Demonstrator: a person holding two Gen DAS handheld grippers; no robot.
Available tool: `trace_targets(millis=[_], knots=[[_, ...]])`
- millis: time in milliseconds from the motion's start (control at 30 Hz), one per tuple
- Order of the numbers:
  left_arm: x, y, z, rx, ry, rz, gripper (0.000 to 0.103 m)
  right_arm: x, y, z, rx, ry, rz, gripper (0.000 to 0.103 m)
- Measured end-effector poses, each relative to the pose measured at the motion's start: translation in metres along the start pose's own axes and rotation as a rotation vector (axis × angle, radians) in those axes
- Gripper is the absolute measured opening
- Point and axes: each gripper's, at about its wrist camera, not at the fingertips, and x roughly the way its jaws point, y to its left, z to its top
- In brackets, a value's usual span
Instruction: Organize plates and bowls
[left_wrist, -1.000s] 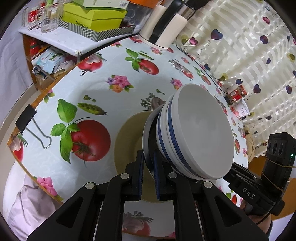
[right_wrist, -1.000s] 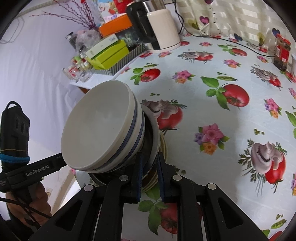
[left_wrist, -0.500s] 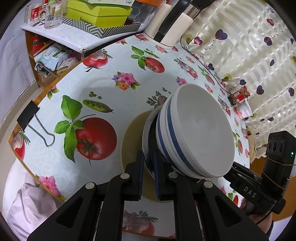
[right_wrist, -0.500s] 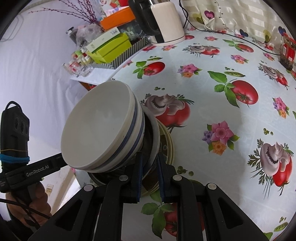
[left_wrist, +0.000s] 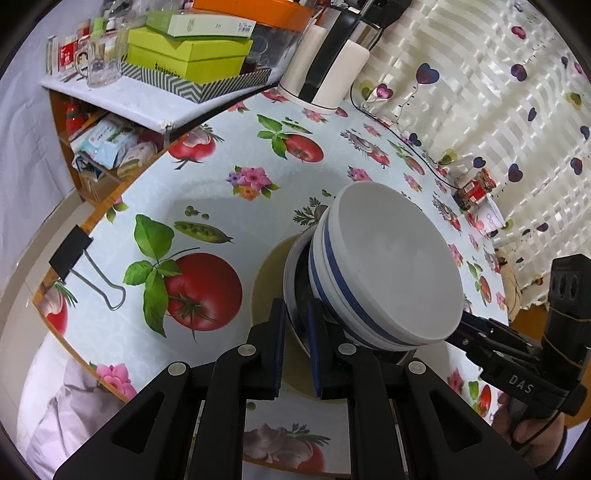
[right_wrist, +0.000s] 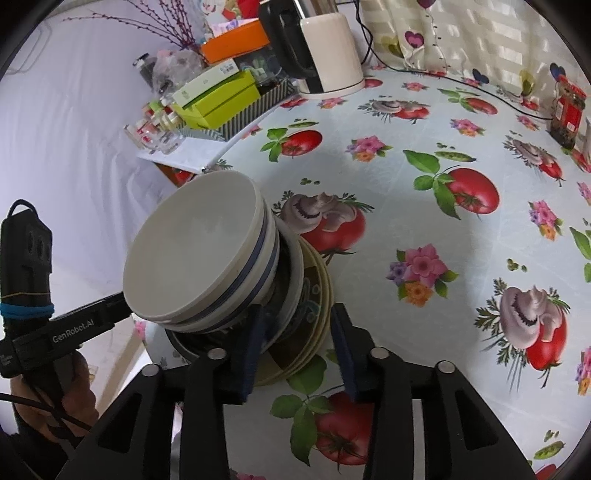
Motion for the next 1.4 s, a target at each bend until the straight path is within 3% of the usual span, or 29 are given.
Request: trace_targets(millis=[633, 1400], knots=[[-0.032, -0.034, -0.027, 0.162, -0.090, 0.100, 0.012, -0.036, 0.030, -0.030, -0.129, -0.050, -0.060, 0.055], [-0.031, -0.043, -0.044, 0.206, -0.075, 0.133, 0.012, -0.042, 0.047, -0.052, -0.206, -0.054, -0.104, 0.063]])
